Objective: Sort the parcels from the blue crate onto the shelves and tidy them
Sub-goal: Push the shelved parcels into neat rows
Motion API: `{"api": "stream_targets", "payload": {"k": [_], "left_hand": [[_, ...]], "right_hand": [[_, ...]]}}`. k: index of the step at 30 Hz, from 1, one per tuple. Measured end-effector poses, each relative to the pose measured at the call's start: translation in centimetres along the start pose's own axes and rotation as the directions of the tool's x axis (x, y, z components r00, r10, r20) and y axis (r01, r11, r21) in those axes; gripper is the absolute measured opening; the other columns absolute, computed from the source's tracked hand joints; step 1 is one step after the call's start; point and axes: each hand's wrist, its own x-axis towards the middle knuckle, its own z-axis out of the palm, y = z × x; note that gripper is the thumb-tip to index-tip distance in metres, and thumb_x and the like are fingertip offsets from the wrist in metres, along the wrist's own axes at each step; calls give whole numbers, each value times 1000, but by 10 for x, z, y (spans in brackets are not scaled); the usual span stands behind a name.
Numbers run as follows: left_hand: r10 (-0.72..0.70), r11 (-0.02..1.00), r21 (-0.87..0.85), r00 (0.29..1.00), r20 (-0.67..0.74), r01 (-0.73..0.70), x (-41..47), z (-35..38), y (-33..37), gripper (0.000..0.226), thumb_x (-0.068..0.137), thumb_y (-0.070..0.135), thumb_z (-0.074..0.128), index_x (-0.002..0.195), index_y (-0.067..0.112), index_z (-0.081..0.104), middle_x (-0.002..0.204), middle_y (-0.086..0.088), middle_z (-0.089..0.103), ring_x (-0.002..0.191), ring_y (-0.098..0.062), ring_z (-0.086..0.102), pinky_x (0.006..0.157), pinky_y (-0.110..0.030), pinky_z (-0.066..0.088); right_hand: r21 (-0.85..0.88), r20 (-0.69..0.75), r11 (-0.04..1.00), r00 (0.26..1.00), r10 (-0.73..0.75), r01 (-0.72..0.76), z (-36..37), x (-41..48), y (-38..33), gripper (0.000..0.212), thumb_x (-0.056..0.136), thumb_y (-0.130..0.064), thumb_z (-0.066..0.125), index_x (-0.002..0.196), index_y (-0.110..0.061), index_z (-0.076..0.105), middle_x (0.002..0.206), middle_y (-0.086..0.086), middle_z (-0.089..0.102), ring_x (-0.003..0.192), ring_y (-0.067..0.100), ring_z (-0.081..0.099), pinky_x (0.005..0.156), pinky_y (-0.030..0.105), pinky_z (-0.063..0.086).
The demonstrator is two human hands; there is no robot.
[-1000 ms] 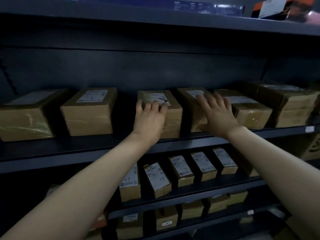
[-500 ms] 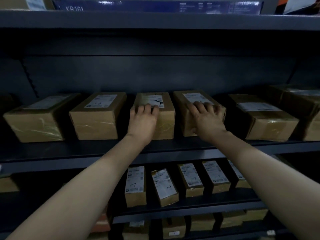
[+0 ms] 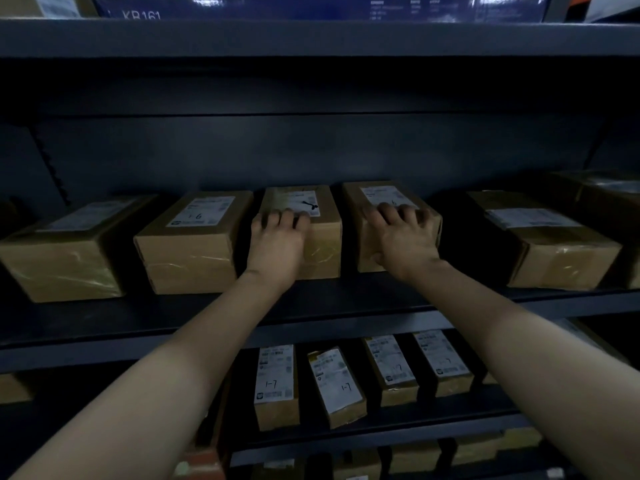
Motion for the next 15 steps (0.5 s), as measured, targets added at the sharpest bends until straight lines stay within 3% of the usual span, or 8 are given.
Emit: {"api": "stream_targets", "payload": {"k": [15], "left_hand": [[14,1000,-15,1000,-9,-15,0,0,4,74,80,20,68,142,18,26,137,-9,42,127,-29,37,111,-49,21]], "right_hand": [[-16,39,998,998,56,-55,-2,2,7,81,87,-28,65,149,-25,14,150,4,26,136,34,27,107,64,22]]}}
